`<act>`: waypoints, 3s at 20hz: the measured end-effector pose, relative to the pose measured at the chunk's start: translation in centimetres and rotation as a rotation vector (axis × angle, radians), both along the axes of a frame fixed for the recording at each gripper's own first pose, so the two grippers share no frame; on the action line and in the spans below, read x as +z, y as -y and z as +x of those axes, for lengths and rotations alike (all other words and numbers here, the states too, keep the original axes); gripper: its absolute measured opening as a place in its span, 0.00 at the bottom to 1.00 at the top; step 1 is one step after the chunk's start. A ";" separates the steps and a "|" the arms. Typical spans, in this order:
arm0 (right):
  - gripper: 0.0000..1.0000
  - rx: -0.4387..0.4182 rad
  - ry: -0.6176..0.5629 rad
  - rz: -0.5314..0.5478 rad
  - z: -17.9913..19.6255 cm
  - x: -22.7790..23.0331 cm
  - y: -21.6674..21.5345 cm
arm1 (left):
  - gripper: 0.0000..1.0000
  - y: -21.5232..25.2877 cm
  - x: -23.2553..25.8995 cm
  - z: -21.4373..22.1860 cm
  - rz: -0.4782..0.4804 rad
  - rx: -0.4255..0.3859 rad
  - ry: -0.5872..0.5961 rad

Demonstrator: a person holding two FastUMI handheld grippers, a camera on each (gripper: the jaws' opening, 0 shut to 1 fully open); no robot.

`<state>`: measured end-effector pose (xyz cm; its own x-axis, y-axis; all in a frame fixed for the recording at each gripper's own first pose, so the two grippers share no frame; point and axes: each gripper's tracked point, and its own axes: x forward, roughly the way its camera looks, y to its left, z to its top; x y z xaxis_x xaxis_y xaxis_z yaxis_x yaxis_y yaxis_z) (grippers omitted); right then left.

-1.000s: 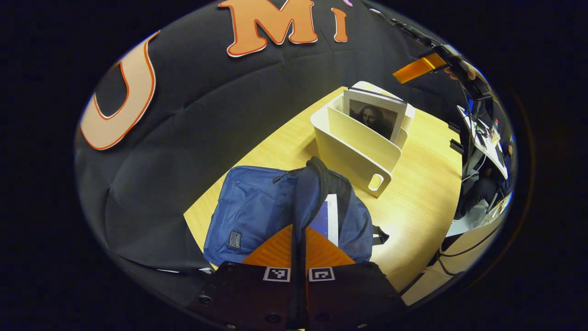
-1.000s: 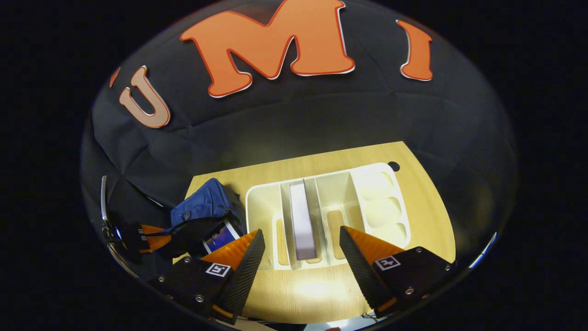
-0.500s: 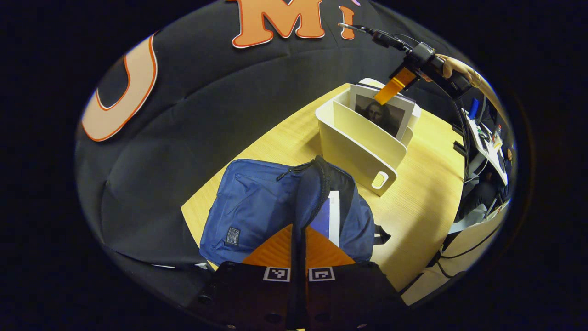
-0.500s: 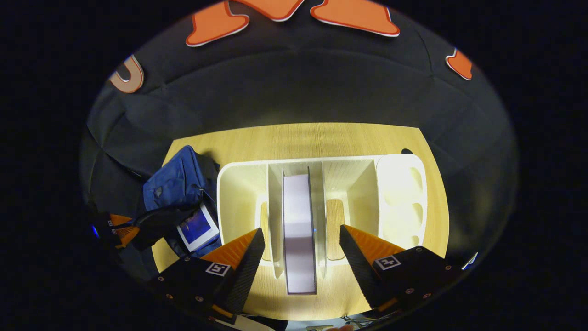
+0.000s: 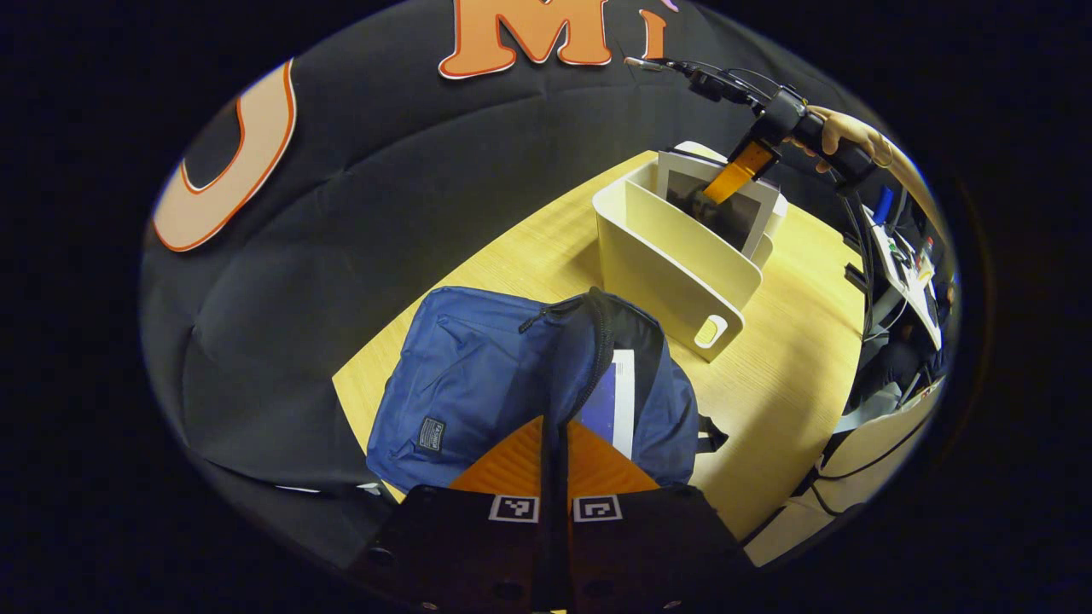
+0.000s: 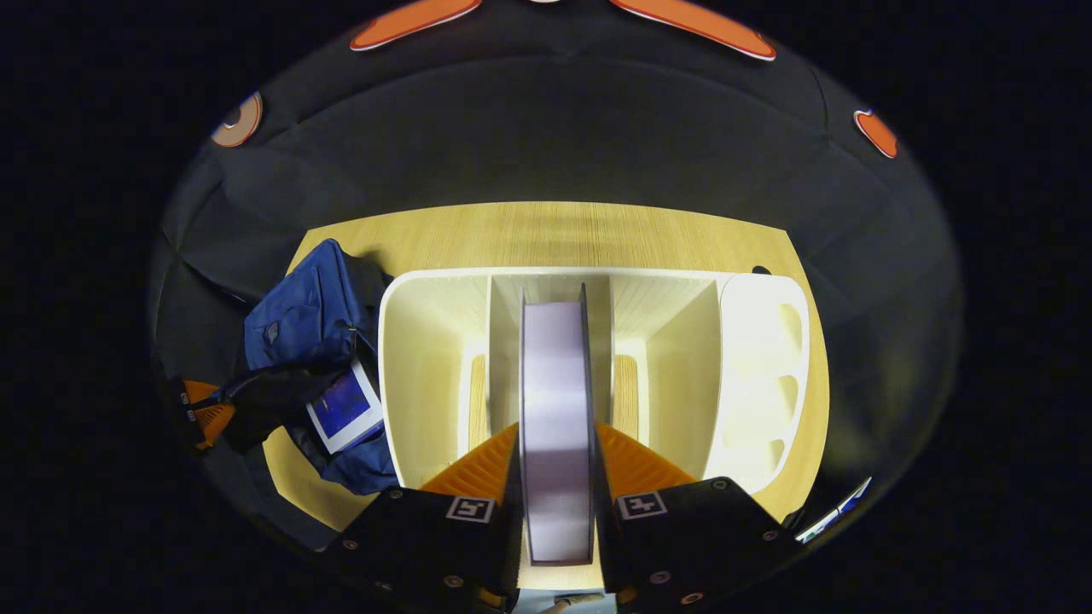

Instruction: Open the schoolbag, grab two books from the bookshelf and put them into the schoolbag.

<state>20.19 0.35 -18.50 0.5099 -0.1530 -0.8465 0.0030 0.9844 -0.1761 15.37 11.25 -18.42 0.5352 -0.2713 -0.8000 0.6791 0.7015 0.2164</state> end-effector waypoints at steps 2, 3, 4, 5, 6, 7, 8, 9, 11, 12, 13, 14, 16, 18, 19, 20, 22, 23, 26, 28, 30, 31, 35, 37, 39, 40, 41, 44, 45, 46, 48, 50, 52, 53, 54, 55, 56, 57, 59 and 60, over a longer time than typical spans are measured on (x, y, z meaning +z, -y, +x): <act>0.36 -0.003 0.000 0.002 -0.1 0.1 -0.1 | 0.01 -0.1 -0.1 0.0 0.001 0.000 -0.005; 0.35 -0.004 0.000 0.002 -0.1 0.0 -0.1 | 0.01 0.0 -0.1 0.0 0.000 0.000 -0.008; 0.34 -0.005 0.001 0.001 -0.1 0.1 -0.1 | 0.01 -0.1 -0.2 0.2 0.001 0.001 -0.009; 0.34 -0.009 0.004 0.002 0.0 0.2 -0.1 | 0.01 -0.1 -0.3 0.2 0.001 0.003 -0.011; 0.34 -0.016 0.009 0.003 -0.1 0.4 -0.2 | 0.01 0.0 -0.2 0.3 0.002 0.004 -0.012; 0.34 -0.018 0.014 0.002 -0.1 0.5 -0.2 | 0.01 -0.1 -0.3 0.3 0.002 0.005 -0.012; 0.34 -0.021 0.022 0.006 -0.2 0.7 -0.3 | 0.01 -0.1 -0.2 0.4 0.002 0.003 -0.010; 0.34 -0.023 0.027 0.016 -0.4 1.1 -0.5 | 0.01 -0.1 -0.2 0.5 0.002 0.002 -0.010; 0.34 -0.028 0.051 0.041 -0.8 2.5 -0.8 | 0.01 -0.2 -0.1 0.5 0.000 0.002 -0.007; 0.34 -0.031 0.064 0.045 -0.8 3.1 -0.8 | 0.01 -0.3 -0.1 0.5 0.001 0.004 -0.003; 0.34 -0.038 0.082 0.045 -1.1 3.9 -0.7 | 0.01 -0.3 0.0 0.6 -0.002 0.004 0.000; 0.34 -0.041 0.095 0.039 -1.4 4.7 -0.6 | 0.01 -0.3 0.0 0.5 -0.006 0.001 0.002; 0.34 -0.041 0.122 0.036 -2.1 6.5 -0.7 | 0.01 -0.3 0.0 0.6 -0.017 -0.005 0.005; 0.33 -0.045 0.169 0.049 -2.8 8.8 -1.1 | 0.01 -0.6 0.1 0.5 -0.027 -0.007 0.006; 0.33 -0.046 0.193 0.053 -3.2 10.1 -1.3 | 0.01 -0.7 0.1 0.5 -0.033 -0.007 0.006; 0.33 -0.051 0.217 0.056 -3.8 11.4 -1.3 | 0.01 -0.8 0.0 0.5 -0.038 -0.006 0.005; 0.33 -0.056 0.260 0.063 -5.1 13.7 -1.6 | 0.00 -0.8 0.1 0.3 -0.049 -0.011 0.006; 0.33 -0.059 0.280 0.065 -5.9 14.7 -1.8 | 0.00 -0.9 0.2 0.3 -0.052 -0.014 0.009; 0.33 -0.066 0.337 0.082 -8.5 17.2 -2.6 | 0.01 -1.0 0.3 0.4 -0.058 -0.020 0.018; 0.32 -0.055 0.360 0.150 -10.4 18.6 -4.4 | 0.01 -1.1 0.3 0.3 -0.060 -0.023 0.020; 0.31 -0.037 0.381 0.226 -12.2 19.2 -6.2 | 0.01 -1.2 0.4 0.4 -0.063 -0.017 0.024; 0.31 -0.032 0.385 0.260 -12.9 19.2 -6.9 | 0.01 -1.2 0.5 0.3 -0.067 -0.019 0.025; 0.30 -0.027 0.354 0.418 -15.0 16.1 -10.8 | 0.01 -1.4 0.6 0.0 -0.074 -0.021 0.029; 0.30 -0.024 0.317 0.497 -15.6 13.5 -12.7 | 0.01 -1.6 0.7 0.0 -0.073 -0.018 0.037; 0.29 -0.046 0.294 0.567 -15.4 10.5 -14.1 | 0.01 -1.6 0.9 0.0 -0.072 -0.013 0.041; 0.29 -0.061 0.292 0.606 -15.1 9.1 -14.9 | 0.01 -1.6 0.9 0.0 -0.070 -0.015 0.041; 0.29 -0.079 0.290 0.648 -14.7 7.9 -15.1 | 0.01 -1.5 1.1 -0.2 -0.068 -0.019 0.042; 0.29 -0.150 0.296 0.754 -13.6 3.6 -16.7 | 0.00 -1.0 1.3 -0.6 -0.060 -0.045 0.026; 0.29 -0.177 0.297 0.780 -13.3 1.9 -17.1 | 0.01 -1.0 1.4 -0.6 -0.050 -0.052 0.026; 0.29 -0.197 0.305 0.815 -12.8 0.7 -17.5 | 0.01 -1.0 1.5 -0.5 -0.039 -0.058 0.023; 0.29 -0.251 0.326 0.881 -11.8 -1.3 -17.9 | 0.01 -1.1 1.8 0.0 -0.016 -0.064 0.032; 0.29 -0.300 0.344 0.911 -11.1 -3.4 -17.6 | 0.01 -1.1 1.9 0.1 -0.006 -0.068 0.025; 0.29 -0.352 0.385 0.978 -10.3 -4.5 -17.6 | 0.00 -0.9 1.7 0.1 0.001 -0.071 0.015; 0.29 -0.370 0.401 1.000 -10.1 -5.0 -17.7 | 0.01 -0.8 1.8 0.2 0.003 -0.074 0.016; 0.29 -0.377 0.414 1.009 -9.8 -5.7 -17.7 | 0.01 -0.8 2.0 0.2 0.011 -0.077 0.014; 0.29 -0.382 0.428 1.020 -9.2 -6.5 -18.2 | 0.01 -0.6 2.1 0.2 0.017 -0.083 0.015; 0.29 -0.389 0.457 1.033 -8.7 -7.0 -18.7 | 0.01 -0.5 2.3 0.1 0.022 -0.089 0.016; 0.30 -0.391 0.500 1.032 -8.1 -7.2 -19.1 | 0.01 -0.2 2.6 0.0 0.024 -0.099 0.022; 0.29 -0.377 0.585 1.003 -6.9 -7.7 -19.9 | 0.01 0.3 3.2 -0.3 0.030 -0.122 0.027; 0.29 -0.379 0.608 1.020 -6.2 -8.0 -20.7 | 0.01 0.6 3.5 -0.3 0.032 -0.134 0.035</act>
